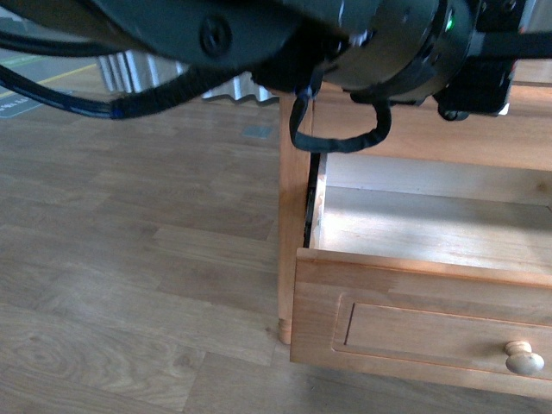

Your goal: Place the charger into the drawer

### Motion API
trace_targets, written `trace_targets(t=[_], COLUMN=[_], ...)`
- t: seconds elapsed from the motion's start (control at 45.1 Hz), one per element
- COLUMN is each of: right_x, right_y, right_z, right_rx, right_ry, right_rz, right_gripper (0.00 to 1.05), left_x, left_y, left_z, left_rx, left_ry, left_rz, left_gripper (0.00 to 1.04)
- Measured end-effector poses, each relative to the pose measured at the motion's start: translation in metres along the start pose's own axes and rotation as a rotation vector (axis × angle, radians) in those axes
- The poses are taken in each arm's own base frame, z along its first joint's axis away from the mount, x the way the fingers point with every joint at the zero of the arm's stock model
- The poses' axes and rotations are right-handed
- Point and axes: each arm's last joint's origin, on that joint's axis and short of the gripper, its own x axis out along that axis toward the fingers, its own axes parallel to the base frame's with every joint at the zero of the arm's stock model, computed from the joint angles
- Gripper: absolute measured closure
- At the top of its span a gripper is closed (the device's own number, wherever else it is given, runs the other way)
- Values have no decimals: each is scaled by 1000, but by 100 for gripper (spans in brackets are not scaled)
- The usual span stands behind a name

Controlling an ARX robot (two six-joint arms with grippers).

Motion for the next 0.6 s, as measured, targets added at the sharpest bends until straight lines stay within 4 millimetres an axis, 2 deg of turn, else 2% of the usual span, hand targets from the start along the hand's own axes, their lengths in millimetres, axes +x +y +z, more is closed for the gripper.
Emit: trace_targets(t=[0.377, 0.488, 0.599], right_x=[0, 0, 0], right_y=[0, 0, 0], right_z=[0, 0, 0], right_rx=[0, 0, 0], right_ry=[0, 0, 0], right_rz=[0, 1, 0], right_gripper=[8, 8, 8], left_x=[54, 63, 63], left_y=[10, 11, 11], left_z=[-72, -78, -76], left_rx=[-33, -38, -38], left_ry=[195, 203, 195], left_rz=[40, 55, 64], left_gripper=[83, 70, 57])
